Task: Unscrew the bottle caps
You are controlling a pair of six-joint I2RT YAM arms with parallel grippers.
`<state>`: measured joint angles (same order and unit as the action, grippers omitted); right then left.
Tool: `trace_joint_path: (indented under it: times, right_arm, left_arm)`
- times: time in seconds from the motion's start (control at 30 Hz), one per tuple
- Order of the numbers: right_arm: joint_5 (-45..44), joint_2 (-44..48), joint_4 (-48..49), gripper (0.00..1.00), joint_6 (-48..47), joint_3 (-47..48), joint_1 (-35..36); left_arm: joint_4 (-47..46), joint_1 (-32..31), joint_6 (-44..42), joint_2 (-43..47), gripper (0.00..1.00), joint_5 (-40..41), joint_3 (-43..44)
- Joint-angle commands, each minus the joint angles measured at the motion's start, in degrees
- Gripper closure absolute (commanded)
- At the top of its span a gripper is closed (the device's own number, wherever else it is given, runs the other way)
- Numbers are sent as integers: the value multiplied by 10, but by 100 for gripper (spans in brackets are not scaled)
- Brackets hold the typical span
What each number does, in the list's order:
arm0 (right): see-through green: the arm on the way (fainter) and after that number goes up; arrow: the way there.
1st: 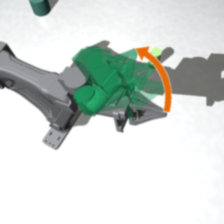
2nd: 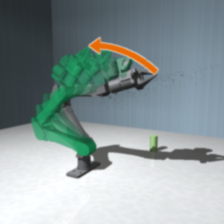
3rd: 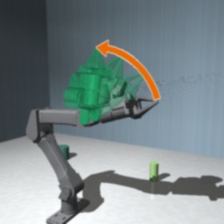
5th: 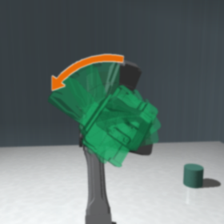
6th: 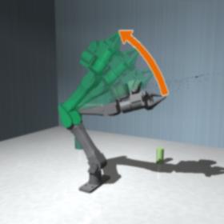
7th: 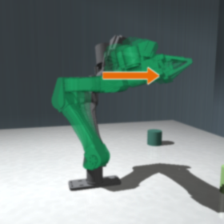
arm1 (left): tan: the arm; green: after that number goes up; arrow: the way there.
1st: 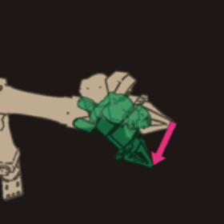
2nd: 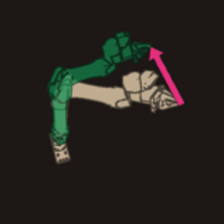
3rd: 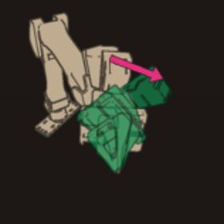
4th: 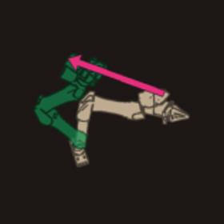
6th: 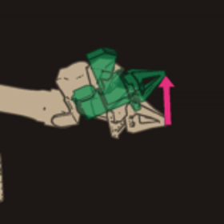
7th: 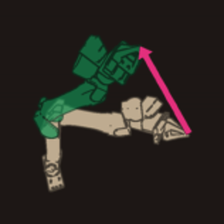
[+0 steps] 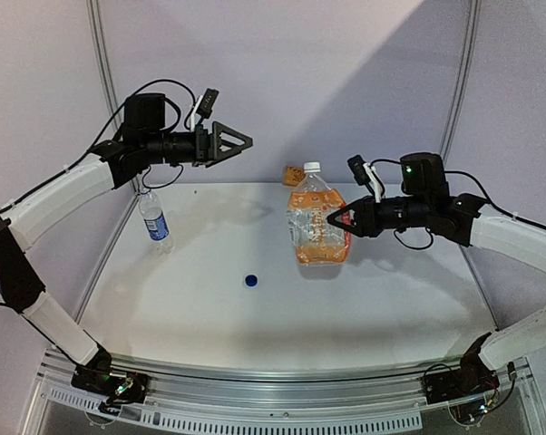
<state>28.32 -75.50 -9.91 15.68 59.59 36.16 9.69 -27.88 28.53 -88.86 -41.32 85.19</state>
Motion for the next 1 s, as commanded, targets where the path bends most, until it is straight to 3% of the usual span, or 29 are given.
trace_joint_path:
  times: [0.0, 0.47, 0.7, 0.97]
  right_arm:
    - [21, 22, -28, 100, -33, 10, 10]
    - [-17, 38, -58, 100, -64, 28, 53]
    - [-28, 38, -56, 100, -64, 30, 67]
    - [-34, 35, -53, 100, -60, 33, 73]
  left_arm:
    - [-7, -27, -2, -21, 12, -78, 38]
    - [9, -97, 10, -78, 20, -86, 88]
    - [24, -115, 1, -100, 30, -91, 110]
    - [64, -128, -24, -115, 33, -87, 130]
